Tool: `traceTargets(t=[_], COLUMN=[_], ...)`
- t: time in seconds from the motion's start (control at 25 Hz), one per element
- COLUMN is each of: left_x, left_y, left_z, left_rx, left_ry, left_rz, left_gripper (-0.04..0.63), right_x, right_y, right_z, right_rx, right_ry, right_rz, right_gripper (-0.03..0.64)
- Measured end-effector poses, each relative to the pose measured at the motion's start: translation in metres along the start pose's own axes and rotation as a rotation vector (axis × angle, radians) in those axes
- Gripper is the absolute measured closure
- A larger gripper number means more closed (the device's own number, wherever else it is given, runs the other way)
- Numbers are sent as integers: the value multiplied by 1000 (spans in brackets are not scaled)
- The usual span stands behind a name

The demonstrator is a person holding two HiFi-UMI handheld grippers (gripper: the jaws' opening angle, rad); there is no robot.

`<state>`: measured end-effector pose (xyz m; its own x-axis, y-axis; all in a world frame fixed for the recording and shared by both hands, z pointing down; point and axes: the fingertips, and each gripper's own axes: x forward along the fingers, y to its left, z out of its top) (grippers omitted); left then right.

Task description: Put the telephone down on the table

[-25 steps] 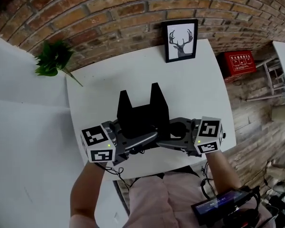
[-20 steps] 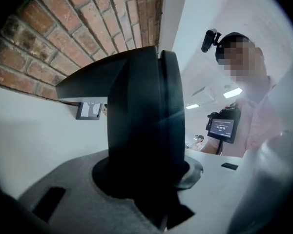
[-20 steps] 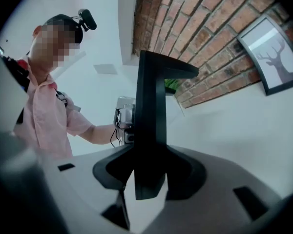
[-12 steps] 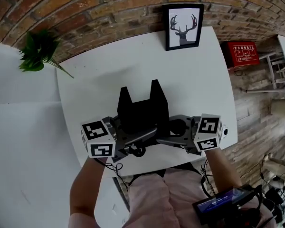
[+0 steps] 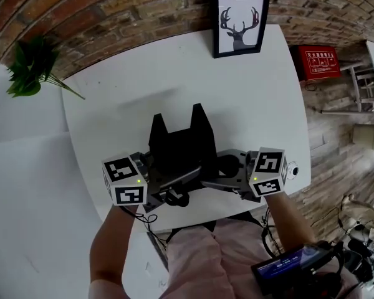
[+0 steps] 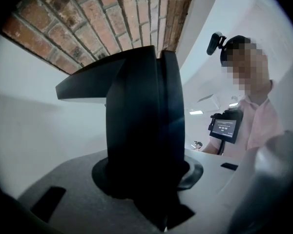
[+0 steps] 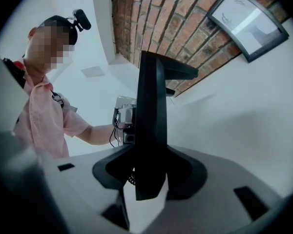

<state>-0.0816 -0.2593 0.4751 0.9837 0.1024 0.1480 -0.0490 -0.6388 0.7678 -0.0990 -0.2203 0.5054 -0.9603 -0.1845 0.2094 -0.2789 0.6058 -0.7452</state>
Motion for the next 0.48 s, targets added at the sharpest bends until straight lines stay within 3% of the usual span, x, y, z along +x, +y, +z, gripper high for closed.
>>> traceTargets(t=[0.48], left_x=[7], left_y=[26], left_z=[-8], left_rx=[-83], left_ry=[2], left_rz=[10], left_gripper=[430], right_x=[2], right_y=[-23], right_z=[-10], right_rx=[70], right_ry=[20], right_rz=[-10], right_gripper=[430])
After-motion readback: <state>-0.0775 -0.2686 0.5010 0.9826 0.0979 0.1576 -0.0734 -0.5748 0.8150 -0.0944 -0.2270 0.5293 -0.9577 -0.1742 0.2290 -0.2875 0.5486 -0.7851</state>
